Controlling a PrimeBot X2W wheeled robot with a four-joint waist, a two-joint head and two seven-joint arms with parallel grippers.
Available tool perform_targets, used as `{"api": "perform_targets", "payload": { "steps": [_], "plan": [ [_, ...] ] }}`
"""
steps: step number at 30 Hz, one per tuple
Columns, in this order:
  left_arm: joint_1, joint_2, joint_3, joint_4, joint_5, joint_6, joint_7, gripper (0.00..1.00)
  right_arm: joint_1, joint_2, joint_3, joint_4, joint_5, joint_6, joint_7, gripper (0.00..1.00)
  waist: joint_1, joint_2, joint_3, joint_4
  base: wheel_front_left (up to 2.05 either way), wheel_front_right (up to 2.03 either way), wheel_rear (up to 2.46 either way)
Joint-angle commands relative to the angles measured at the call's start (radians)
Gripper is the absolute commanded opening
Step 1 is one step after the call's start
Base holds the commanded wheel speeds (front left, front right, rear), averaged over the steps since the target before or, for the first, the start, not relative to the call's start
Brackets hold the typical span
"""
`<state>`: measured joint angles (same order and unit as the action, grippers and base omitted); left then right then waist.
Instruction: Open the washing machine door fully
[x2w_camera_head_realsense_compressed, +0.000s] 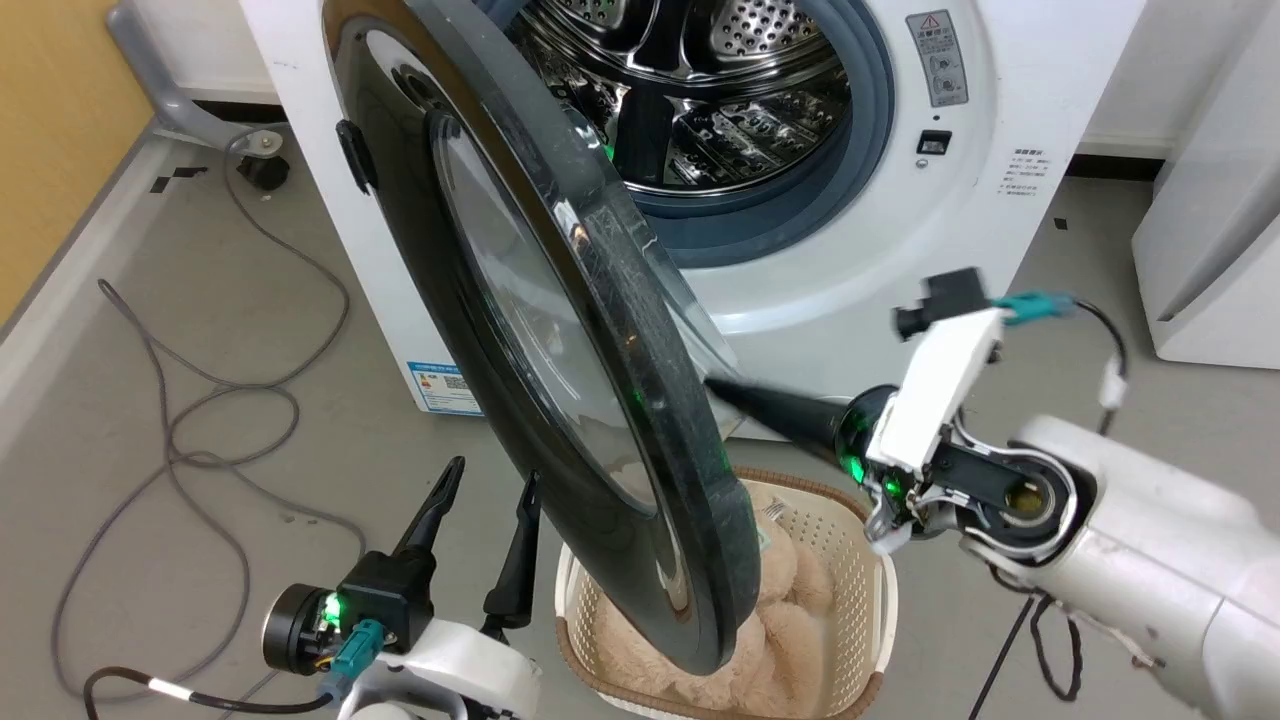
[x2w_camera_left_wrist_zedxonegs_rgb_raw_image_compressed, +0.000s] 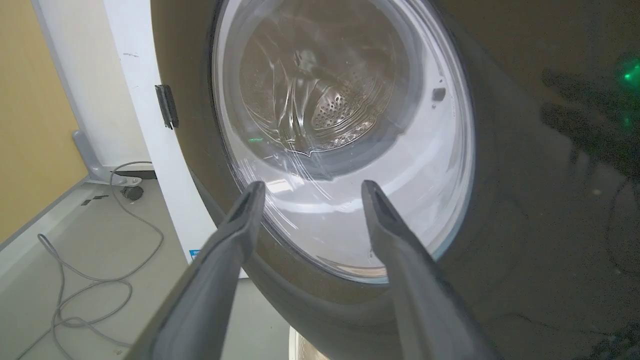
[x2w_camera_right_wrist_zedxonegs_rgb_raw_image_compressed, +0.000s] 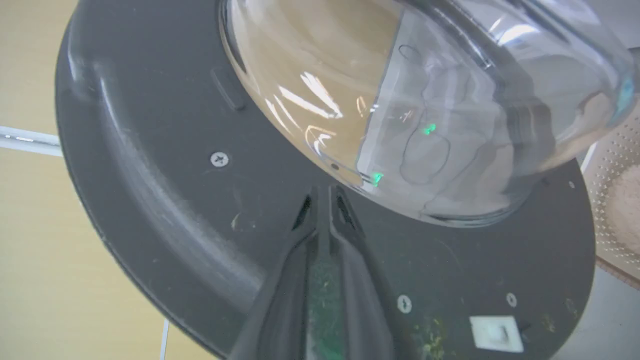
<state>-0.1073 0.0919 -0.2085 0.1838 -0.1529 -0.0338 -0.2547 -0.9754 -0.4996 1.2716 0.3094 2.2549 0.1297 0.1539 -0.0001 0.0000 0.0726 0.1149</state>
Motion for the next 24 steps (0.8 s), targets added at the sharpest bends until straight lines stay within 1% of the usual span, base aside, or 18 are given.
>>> {"api": "perform_targets", "payload": {
  "steps": [1,4,7,8,10,12,14,17,20,24],
  "plan": [
    [0.005,0.006,0.001,-0.002,-0.003,0.006,0.0,1.0,0.026,0.005,-0.006,-0.002,-0.005,0.001,-0.02,1.0,0.0001,0.0,0.0,-0.001,0.0,0.0,0.0],
    [0.005,0.007,0.001,0.0,-0.006,0.009,0.0,1.0,0.084,0.01,-0.058,-0.019,-0.009,0.001,-0.171,1.0,0.0001,0.0,-0.003,-0.005,0.0,0.0,0.0],
    [0.007,0.006,0.001,0.003,-0.01,0.013,-0.001,1.0,0.161,-0.001,-0.137,-0.034,-0.035,0.001,-0.361,1.0,0.0001,0.0,-0.008,-0.009,0.0,0.0,0.0],
    [0.008,0.007,0.002,0.005,-0.012,0.014,-0.001,1.0,0.191,-0.005,-0.168,-0.041,-0.046,0.001,-0.39,1.0,0.0001,0.0,-0.009,-0.011,0.0,0.0,0.0],
    [0.012,0.008,0.003,0.007,-0.014,0.016,-0.002,1.0,0.262,-0.012,-0.247,-0.049,-0.075,0.001,-0.412,1.0,0.0001,0.0,-0.014,-0.018,0.0,0.0,0.0],
    [0.018,0.01,0.004,0.009,-0.017,0.019,-0.002,1.0,0.351,-0.005,-0.392,-0.015,-0.126,0.001,-0.415,1.0,0.0001,0.0,-0.021,-0.028,0.0,0.0,0.0],
    [0.025,0.011,0.004,0.01,-0.018,0.022,-0.002,1.0,0.451,0.024,-0.544,0.012,-0.211,0.001,-0.415,1.0,0.0001,0.0,-0.028,-0.035,0.0,0.0,0.0],
    [0.031,0.015,0.01,0.014,-0.027,0.024,-0.003,1.0,0.598,0.086,-0.778,0.024,-0.392,0.001,-0.415,1.0,0.0001,0.0,-0.036,-0.044,0.0,0.0,0.0],
    [0.034,0.022,0.018,0.017,-0.032,0.029,-0.003,1.0,0.739,0.172,-0.994,-0.006,-0.595,0.001,-0.415,1.0,0.0001,0.0,-0.047,-0.051,0.0,0.0,0.0],
    [0.041,0.031,0.021,0.022,-0.036,0.032,-0.003,1.0,0.889,0.282,-1.215,-0.088,-0.873,0.001,-0.415,1.0,0.0001,0.0,-0.063,-0.058,0.0,0.0,0.0]
  ]
}}
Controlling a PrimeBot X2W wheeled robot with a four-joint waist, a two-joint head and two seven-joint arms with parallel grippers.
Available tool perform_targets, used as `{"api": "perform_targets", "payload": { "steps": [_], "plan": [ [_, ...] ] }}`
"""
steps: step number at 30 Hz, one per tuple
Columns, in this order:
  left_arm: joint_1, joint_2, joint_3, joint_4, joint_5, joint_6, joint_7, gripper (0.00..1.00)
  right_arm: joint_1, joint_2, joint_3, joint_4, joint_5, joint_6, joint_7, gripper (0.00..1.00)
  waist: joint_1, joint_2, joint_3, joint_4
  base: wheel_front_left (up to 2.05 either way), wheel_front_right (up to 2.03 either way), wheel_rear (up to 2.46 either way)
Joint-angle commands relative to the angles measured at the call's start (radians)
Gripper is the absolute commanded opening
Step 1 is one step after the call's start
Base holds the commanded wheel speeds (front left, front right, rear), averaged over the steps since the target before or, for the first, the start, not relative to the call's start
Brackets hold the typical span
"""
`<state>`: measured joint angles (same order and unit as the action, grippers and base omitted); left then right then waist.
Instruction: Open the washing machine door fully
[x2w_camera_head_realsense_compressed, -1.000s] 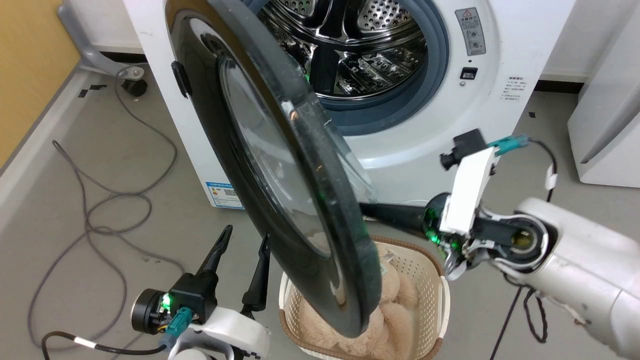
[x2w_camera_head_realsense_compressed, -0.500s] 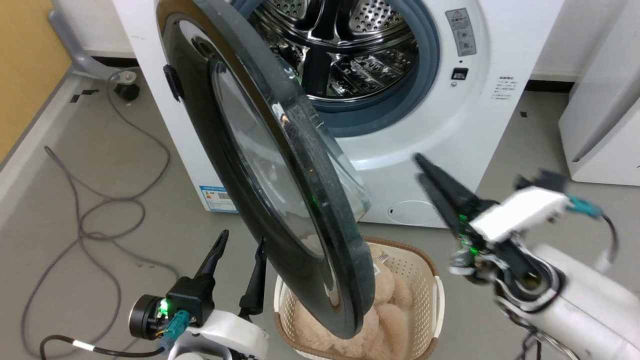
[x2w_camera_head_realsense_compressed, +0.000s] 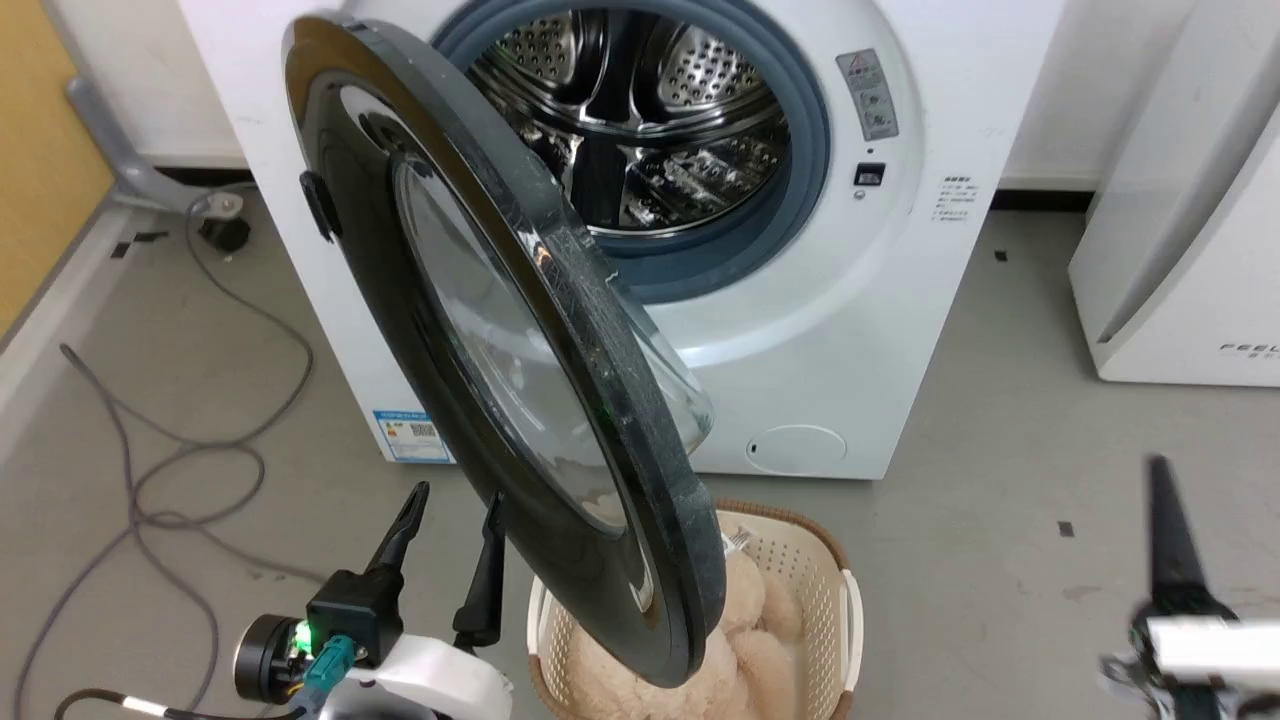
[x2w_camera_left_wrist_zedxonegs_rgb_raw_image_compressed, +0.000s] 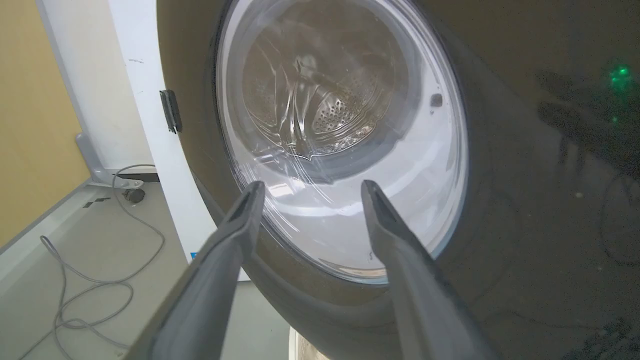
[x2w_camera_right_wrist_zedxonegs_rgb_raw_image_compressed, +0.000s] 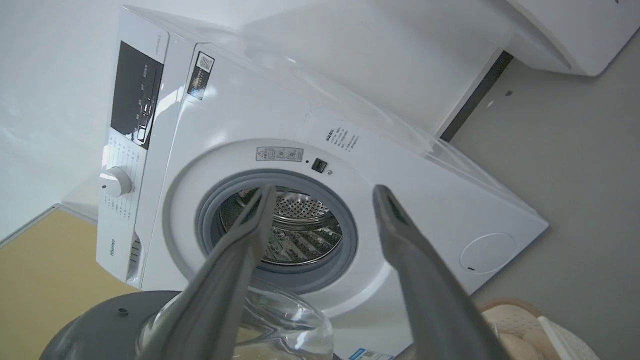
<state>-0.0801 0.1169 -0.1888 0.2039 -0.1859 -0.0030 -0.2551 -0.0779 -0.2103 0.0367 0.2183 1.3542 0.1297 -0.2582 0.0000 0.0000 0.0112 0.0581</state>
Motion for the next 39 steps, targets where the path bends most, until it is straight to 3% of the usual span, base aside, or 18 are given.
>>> {"api": "perform_targets", "payload": {
  "steps": [1,5,8,13,15,18,31,32,34,35,39],
  "plan": [
    [0.016,0.008,0.001,0.003,-0.004,0.001,-0.003,1.0,0.019,0.019,-0.028,-0.024,-0.048,0.001,-0.003,1.0,0.0,0.0,-0.006,-0.003,0.0,0.0,0.0],
    [0.022,0.012,0.002,0.005,-0.008,0.005,-0.003,1.0,0.097,0.106,-0.183,-0.155,-0.369,0.001,-0.003,1.0,0.0,0.0,-0.014,-0.007,0.0,0.0,0.0],
    [0.023,0.013,0.002,0.002,-0.011,0.009,-0.003,1.0,0.128,0.137,-0.24,-0.261,-0.626,0.001,-0.003,1.0,0.0,0.0,-0.013,-0.008,0.0,0.0,0.0],
    [0.02,0.018,0.005,0.0,-0.017,0.015,-0.003,1.0,0.175,0.154,-0.202,-0.402,-1.119,0.001,0.015,1.0,0.0,0.0,-0.009,-0.006,0.0,0.0,0.0],
    [0.019,0.022,0.01,-0.002,-0.02,0.018,-0.003,1.0,0.191,0.157,-0.177,-0.423,-1.227,0.001,0.044,1.0,0.0,0.0,-0.007,-0.004,0.0,0.0,0.0],
    [0.017,0.028,0.013,-0.007,-0.022,0.024,-0.004,1.0,0.225,0.159,-0.14,-0.428,-1.322,0.001,0.123,1.0,0.0,0.0,-0.001,-0.002,0.0,0.0,0.0],
    [0.02,0.039,0.011,-0.008,-0.03,0.034,-0.003,1.0,0.247,0.16,-0.166,-0.316,-1.224,0.001,0.171,1.0,0.0,0.0,-0.004,-0.005,0.0,0.0,0.0],
    [0.02,0.04,0.011,-0.008,-0.031,0.034,-0.002,0.83,0.245,0.16,-0.166,-0.314,-1.223,0.001,0.17,1.0,0.0,0.0,-0.004,-0.007,0.0,0.0,0.0],
    [0.022,0.041,0.008,-0.008,-0.033,0.033,0.002,0.25,0.242,0.16,-0.164,-0.311,-1.218,0.001,0.168,1.0,0.0,0.0,-0.004,-0.008,0.0,0.0,0.0],
    [0.023,0.041,0.006,-0.01,-0.034,0.033,0.003,0.0,0.241,0.16,-0.163,-0.31,-1.218,0.001,0.168,1.0,0.0,0.0,-0.003,-0.008,0.0,0.0,0.0],
    [0.02,0.042,0.002,-0.015,-0.038,0.033,0.005,0.0,0.237,0.16,-0.162,-0.311,-1.223,0.001,0.166,1.0,0.0,0.0,0.0,-0.008,0.0,0.0,0.0]
  ]
}}
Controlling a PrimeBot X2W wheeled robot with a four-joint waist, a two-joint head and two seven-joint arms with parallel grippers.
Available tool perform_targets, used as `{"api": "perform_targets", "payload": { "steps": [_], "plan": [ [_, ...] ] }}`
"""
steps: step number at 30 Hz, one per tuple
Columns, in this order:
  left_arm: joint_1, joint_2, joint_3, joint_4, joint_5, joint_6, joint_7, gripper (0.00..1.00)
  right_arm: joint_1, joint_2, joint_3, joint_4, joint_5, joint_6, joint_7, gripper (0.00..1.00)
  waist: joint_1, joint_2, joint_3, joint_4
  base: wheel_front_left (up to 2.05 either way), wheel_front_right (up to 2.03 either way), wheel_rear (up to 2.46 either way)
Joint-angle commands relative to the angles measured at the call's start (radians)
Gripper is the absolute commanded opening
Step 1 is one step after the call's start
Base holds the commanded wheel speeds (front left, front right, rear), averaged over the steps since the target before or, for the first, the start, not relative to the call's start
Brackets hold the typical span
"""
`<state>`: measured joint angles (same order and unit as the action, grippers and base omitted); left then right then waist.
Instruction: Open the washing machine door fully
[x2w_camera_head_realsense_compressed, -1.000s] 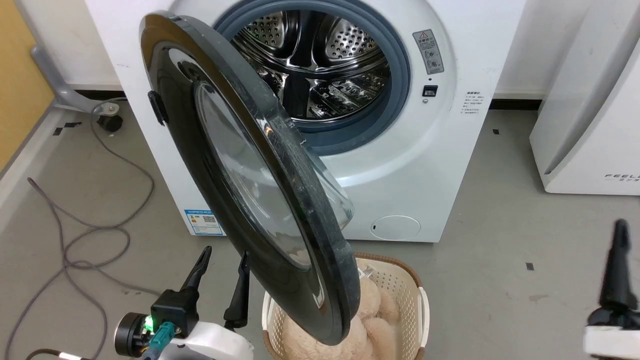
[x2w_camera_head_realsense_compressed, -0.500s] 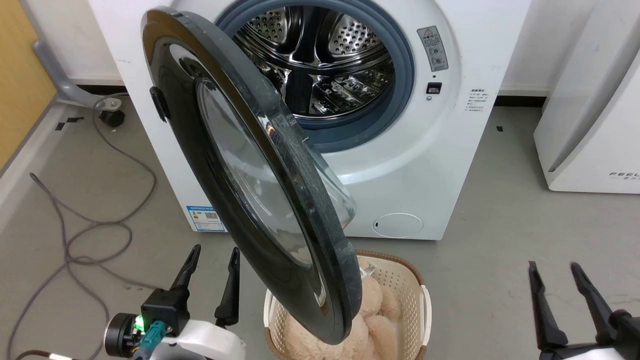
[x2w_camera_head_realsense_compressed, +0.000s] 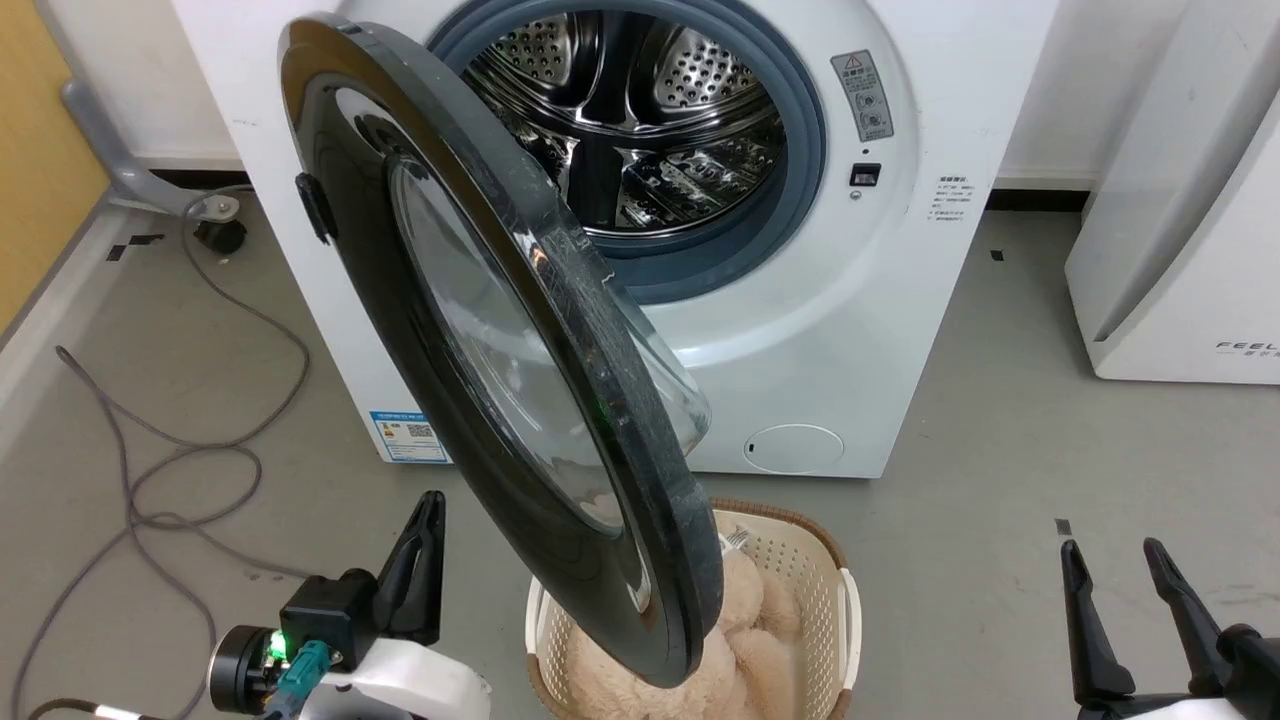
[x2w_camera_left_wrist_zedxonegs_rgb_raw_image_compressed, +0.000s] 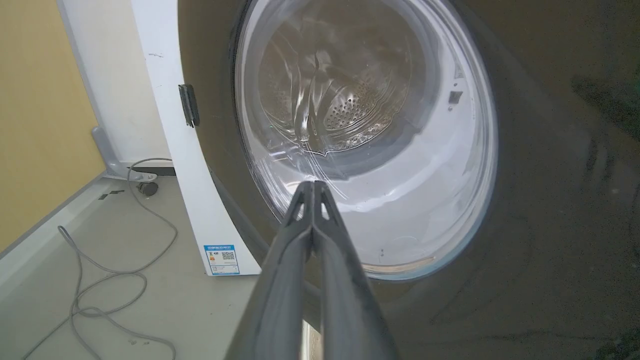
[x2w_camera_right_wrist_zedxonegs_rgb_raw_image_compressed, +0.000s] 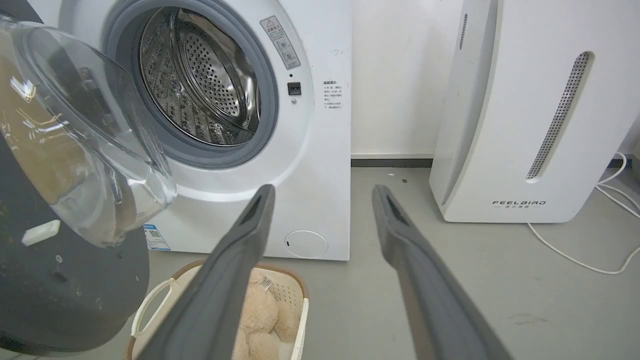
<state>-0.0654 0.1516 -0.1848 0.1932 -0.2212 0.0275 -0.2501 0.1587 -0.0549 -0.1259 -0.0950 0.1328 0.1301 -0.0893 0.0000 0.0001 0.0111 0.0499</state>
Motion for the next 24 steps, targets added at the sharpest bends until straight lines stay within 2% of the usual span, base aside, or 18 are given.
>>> {"api": "perform_targets", "payload": {
  "steps": [1,11,21,24],
  "plan": [
    [0.005,0.008,-0.003,-0.005,-0.003,0.003,0.0,0.0,0.0,0.005,0.0,0.002,-0.001,0.001,-0.004,1.0,0.0,-0.0001,0.001,0.0,0.0,0.0,0.0],
    [-0.012,0.019,-0.015,-0.095,0.014,0.014,-0.002,0.0,-0.004,0.005,0.005,0.01,0.001,0.001,-0.013,1.0,0.0,-0.0001,0.003,0.005,0.0,0.0,0.0],
    [-0.106,0.013,-0.017,-0.387,0.054,0.037,-0.009,0.0,-0.017,0.005,0.008,0.01,0.007,0.001,-0.021,1.0,0.0,-0.0001,0.023,0.01,0.0,0.0,0.0],
    [-0.155,0.005,-0.027,-0.481,0.065,0.032,-0.01,0.0,-0.02,0.005,0.008,0.012,0.008,0.001,-0.022,1.0,0.0,-0.0001,0.027,0.01,0.0,0.0,0.0]
  ]
}}
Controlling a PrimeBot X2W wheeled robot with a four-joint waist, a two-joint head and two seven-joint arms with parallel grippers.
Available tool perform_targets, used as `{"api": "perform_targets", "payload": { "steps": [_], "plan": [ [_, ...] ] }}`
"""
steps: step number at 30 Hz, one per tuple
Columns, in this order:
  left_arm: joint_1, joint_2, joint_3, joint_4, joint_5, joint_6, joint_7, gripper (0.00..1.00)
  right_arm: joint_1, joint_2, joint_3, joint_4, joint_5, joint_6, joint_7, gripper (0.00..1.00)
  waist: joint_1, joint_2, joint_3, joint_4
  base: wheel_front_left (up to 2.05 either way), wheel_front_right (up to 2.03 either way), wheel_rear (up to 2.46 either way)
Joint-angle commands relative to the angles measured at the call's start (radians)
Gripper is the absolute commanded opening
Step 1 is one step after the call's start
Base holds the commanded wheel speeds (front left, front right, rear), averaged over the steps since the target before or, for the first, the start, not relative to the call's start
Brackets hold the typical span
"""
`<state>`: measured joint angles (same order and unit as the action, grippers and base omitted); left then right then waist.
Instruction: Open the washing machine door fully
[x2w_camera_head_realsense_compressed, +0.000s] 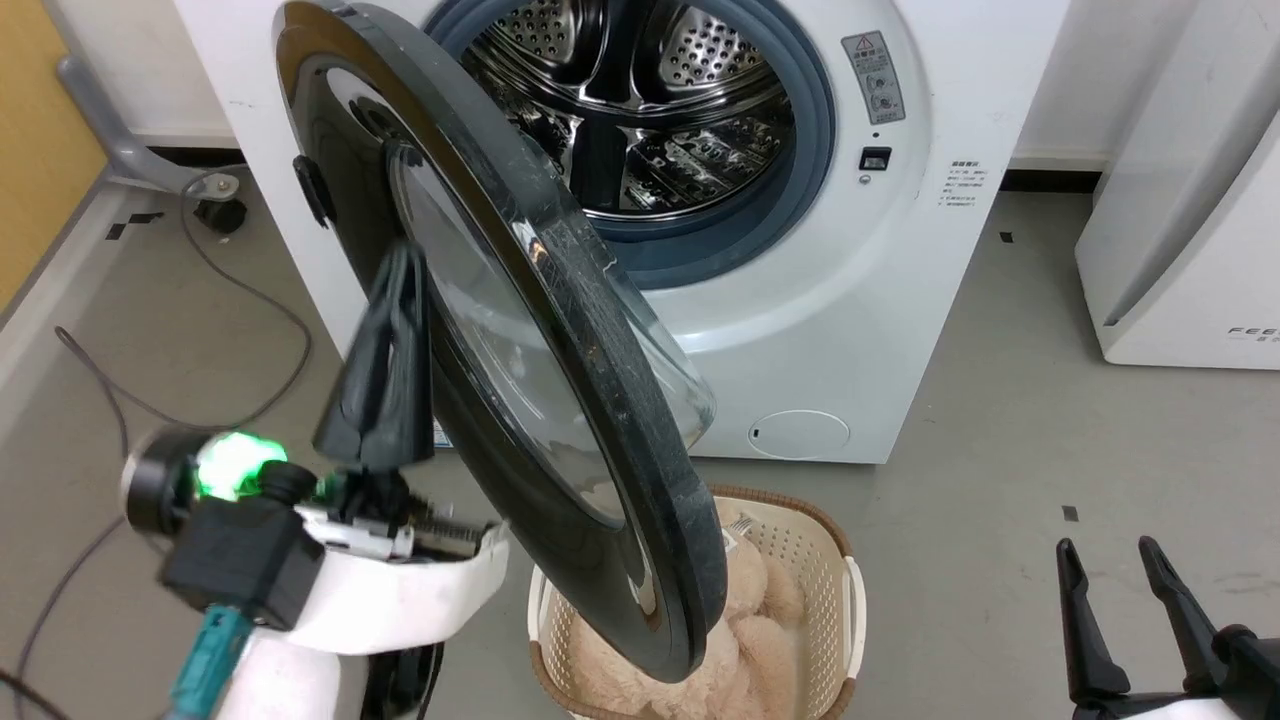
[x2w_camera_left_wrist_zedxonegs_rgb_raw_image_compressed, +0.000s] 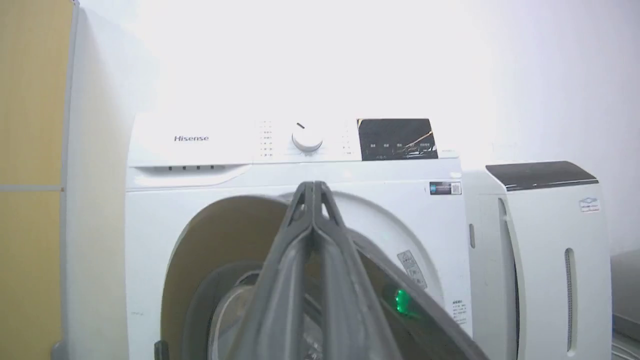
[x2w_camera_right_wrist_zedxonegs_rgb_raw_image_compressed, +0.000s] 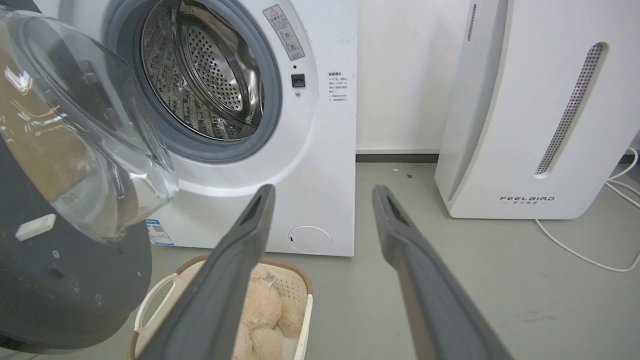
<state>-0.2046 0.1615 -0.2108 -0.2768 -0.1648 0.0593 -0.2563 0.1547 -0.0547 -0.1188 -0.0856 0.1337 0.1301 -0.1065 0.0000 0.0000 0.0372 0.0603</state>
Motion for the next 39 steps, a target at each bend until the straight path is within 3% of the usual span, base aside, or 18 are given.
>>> {"api": "perform_targets", "payload": {
  "steps": [1,9,17,27,39],
  "plan": [
    [-0.034,-0.009,-0.006,-0.04,0.013,-0.002,-0.004,0.0,-0.018,0.004,0.002,0.003,0.007,0.001,-0.005,1.0,0.0,0.0,0.001,-0.001,0.0,0.0,0.0],
    [-0.148,-0.057,-0.13,-0.187,0.021,-0.052,-0.003,0.0,-0.019,0.004,0.003,0.013,0.016,0.001,-0.009,1.0,0.0,0.0,-0.002,-0.013,0.0,0.0,0.0],
    [-0.081,-0.09,-0.369,-0.181,-0.047,-0.096,0.136,0.0,-0.013,0.004,-0.001,0.028,0.028,0.001,-0.015,1.0,0.0,0.0,-0.003,-0.024,0.0,0.0,0.0],
    [0.116,-0.087,-0.524,-0.036,-0.169,-0.054,0.363,0.0,-0.007,0.005,-0.005,0.047,0.037,0.001,-0.015,1.0,0.0,0.0,-0.02,-0.009,0.0,0.0,0.0],
    [0.052,-0.103,-0.516,0.228,-0.17,-0.01,0.303,0.0,-0.018,0.005,0.0,0.062,0.04,0.001,-0.017,1.0,0.0,0.0,-0.01,0.006,0.0,0.0,0.0]
  ]
}}
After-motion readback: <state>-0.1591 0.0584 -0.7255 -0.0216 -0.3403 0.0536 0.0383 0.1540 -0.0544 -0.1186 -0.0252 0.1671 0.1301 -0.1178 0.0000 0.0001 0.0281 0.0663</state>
